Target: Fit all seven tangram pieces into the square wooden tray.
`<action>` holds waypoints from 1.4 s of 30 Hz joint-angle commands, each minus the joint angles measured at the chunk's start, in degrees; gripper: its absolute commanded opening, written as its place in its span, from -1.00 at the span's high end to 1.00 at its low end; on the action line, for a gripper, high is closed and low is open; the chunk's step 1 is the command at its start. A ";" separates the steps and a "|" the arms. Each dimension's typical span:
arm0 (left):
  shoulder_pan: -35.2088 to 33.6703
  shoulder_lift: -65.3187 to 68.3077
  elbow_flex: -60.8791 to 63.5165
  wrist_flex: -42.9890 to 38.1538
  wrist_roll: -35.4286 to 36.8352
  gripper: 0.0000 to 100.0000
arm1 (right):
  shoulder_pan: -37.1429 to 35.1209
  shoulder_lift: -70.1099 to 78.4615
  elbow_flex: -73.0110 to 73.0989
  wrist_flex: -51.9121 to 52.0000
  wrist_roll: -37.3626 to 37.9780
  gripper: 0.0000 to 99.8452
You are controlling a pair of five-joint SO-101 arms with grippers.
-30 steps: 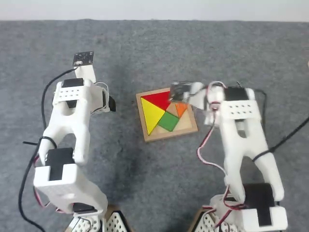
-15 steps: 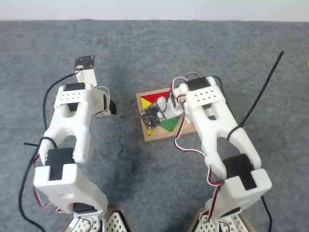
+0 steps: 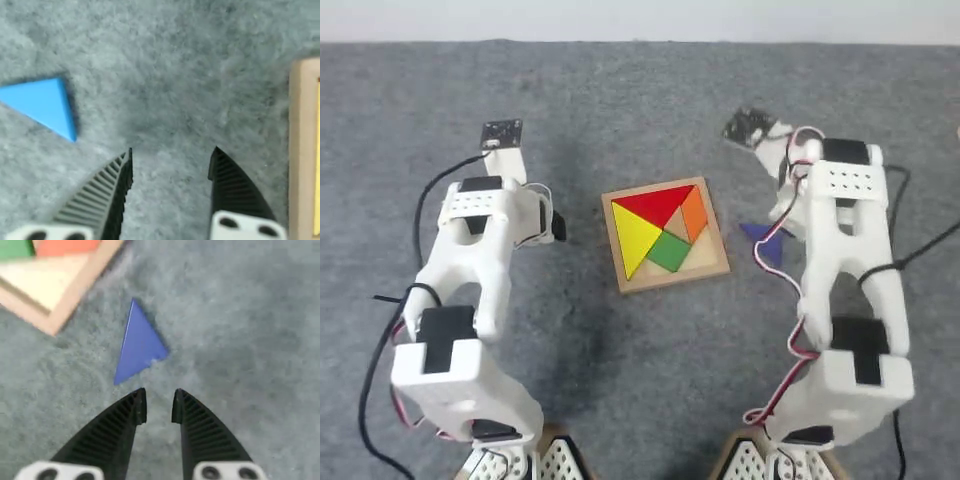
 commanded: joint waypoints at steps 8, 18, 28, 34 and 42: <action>0.18 -0.97 -0.13 -1.67 0.00 0.50 | -2.86 6.81 0.79 -3.56 -14.59 0.40; 0.18 -0.97 -0.13 -1.67 -0.09 0.50 | -5.93 10.77 3.78 -6.99 -16.53 0.40; 0.18 -0.97 -0.13 -1.67 -0.09 0.50 | -6.20 12.18 4.04 -12.26 -18.73 0.40; 0.18 -0.97 -0.13 -1.67 -0.09 0.50 | -6.81 12.53 4.13 -11.47 -15.47 0.40; 0.18 -0.97 -0.13 -1.67 -0.09 0.50 | -7.08 12.70 4.13 -8.92 -15.47 1.00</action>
